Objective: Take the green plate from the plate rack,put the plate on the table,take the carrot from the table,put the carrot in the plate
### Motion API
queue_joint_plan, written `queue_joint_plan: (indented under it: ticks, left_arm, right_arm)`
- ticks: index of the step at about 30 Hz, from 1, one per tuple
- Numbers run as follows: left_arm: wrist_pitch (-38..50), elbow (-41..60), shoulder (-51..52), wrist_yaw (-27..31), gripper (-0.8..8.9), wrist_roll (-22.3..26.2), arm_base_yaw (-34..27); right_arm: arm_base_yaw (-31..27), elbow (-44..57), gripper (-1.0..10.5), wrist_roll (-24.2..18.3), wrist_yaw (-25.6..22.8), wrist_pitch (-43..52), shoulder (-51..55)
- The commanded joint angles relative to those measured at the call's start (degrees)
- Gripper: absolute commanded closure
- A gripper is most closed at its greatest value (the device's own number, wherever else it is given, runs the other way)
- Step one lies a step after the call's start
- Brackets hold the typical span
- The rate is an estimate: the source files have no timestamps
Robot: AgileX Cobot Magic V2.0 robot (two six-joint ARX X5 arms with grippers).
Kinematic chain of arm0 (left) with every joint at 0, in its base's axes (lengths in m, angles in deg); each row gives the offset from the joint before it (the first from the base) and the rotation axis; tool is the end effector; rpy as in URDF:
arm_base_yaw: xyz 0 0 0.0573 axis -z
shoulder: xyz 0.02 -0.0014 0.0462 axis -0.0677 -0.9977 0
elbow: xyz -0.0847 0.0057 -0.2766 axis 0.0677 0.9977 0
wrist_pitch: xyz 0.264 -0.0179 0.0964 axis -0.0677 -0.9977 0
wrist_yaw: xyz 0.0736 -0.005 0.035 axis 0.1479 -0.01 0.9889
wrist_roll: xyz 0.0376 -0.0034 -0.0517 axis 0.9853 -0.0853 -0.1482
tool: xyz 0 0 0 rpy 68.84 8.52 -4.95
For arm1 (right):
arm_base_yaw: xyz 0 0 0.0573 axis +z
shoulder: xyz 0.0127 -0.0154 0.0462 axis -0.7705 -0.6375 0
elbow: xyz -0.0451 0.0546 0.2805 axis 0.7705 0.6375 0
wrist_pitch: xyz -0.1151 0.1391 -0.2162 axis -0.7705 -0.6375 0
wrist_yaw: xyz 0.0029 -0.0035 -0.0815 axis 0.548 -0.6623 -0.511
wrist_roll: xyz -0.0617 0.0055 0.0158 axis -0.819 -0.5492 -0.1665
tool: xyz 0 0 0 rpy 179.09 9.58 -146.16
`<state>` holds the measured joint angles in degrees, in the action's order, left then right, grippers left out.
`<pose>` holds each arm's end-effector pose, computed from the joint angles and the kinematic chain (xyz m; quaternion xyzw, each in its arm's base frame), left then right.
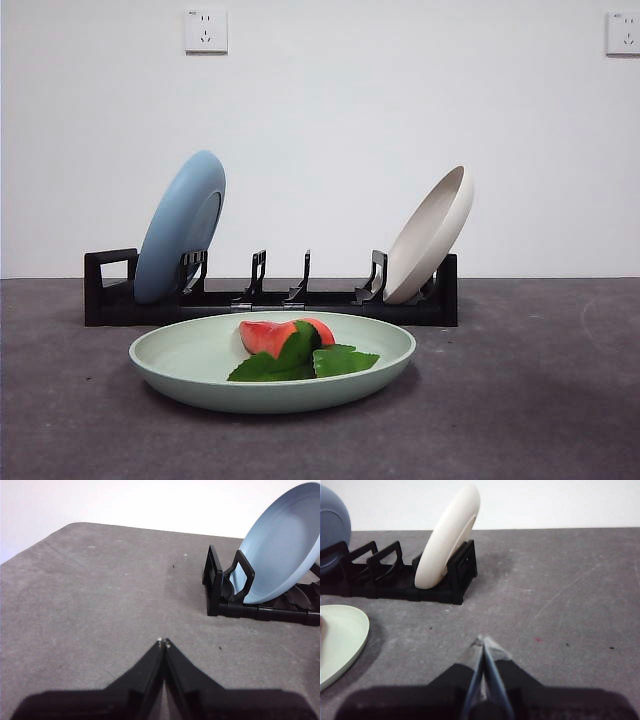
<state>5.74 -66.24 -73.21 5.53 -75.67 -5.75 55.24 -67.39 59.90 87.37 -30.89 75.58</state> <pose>0.1159 0.0072 0.1494 -0.0560 0.0816 0.0600 0.9933 0.1149 0.0164 0.1518 0.0042 0.0756 0.1161 0.9903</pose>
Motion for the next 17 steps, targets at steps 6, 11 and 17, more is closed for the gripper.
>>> queue_joint_plan:
  ticks: [6, 11, 17]
  left_arm:
    - [0.26, 0.76, 0.15, -0.13, 8.15, -0.20, -0.11]
    - [0.26, 0.76, 0.15, -0.15, 8.15, -0.22, -0.11]
    - [0.26, 0.76, 0.15, -0.15, 8.15, -0.22, -0.11]
  right_arm:
    - [-0.02, 0.76, 9.5, 2.51, 0.02, -0.28, 0.20]
    - [0.04, 0.76, 9.5, 2.51, 0.04, -0.26, 0.13]
    - [0.04, 0.76, 9.5, 2.51, 0.04, -0.24, 0.15]
